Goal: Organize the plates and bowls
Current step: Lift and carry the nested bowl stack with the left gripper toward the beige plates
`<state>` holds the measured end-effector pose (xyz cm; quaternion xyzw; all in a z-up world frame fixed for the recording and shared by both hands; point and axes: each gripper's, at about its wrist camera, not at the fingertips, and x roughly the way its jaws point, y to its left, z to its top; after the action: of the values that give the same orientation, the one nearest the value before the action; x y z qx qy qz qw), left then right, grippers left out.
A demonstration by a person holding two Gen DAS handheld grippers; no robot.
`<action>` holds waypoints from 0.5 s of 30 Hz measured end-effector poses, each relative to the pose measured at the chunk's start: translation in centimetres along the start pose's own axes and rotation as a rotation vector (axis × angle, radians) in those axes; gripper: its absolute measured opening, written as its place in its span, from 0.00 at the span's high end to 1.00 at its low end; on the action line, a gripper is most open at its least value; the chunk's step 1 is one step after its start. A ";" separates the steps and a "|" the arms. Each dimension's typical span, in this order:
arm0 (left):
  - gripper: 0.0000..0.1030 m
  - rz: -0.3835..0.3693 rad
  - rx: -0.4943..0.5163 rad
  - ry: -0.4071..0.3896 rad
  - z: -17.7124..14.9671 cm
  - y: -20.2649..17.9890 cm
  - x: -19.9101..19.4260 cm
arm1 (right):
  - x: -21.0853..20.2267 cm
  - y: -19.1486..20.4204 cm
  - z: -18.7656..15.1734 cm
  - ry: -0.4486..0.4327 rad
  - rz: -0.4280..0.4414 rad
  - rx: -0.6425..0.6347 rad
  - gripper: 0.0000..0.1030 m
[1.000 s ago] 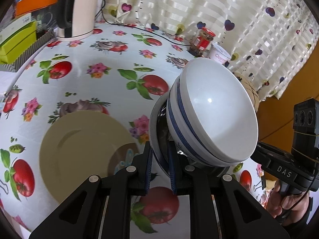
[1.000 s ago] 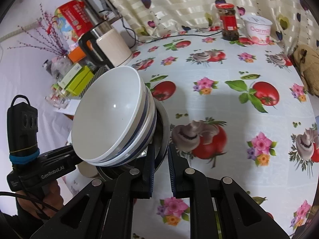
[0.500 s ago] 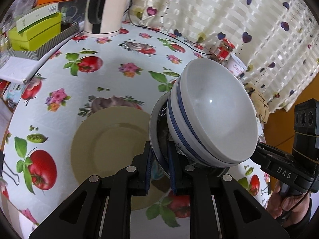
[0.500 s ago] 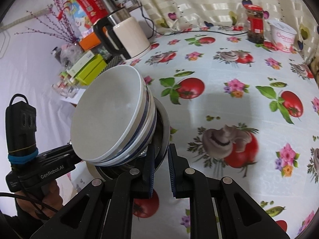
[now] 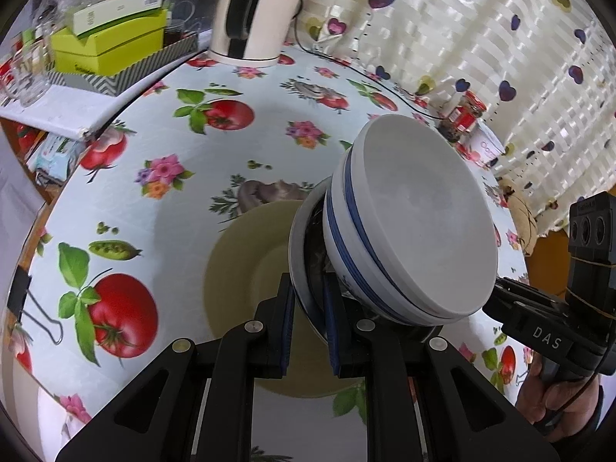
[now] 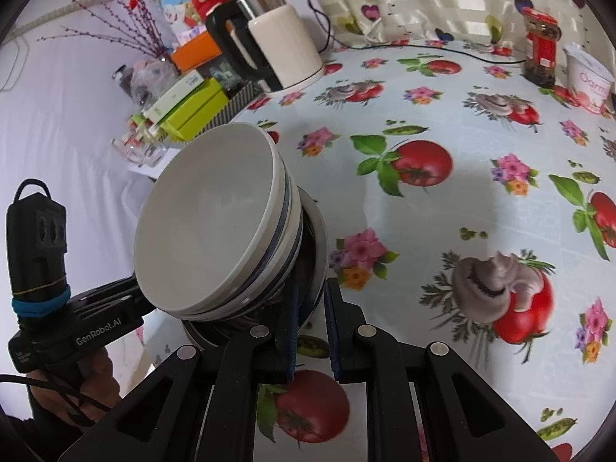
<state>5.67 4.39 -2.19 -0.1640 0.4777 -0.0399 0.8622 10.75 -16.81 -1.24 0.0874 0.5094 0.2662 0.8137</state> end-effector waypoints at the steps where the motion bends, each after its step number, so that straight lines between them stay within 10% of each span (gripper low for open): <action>1: 0.85 0.004 -0.005 0.000 0.0 0.3 -0.1 | 0.3 0.2 0.1 0.005 0.002 -0.005 0.87; 15: 0.86 0.043 -0.052 0.010 -0.4 2.5 0.0 | 2.9 2.2 0.4 0.061 0.020 -0.044 0.87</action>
<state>5.12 6.63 -3.14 -0.1759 0.4862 -0.0097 0.8559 11.36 -13.37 -2.44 0.0661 0.5272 0.2879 0.7967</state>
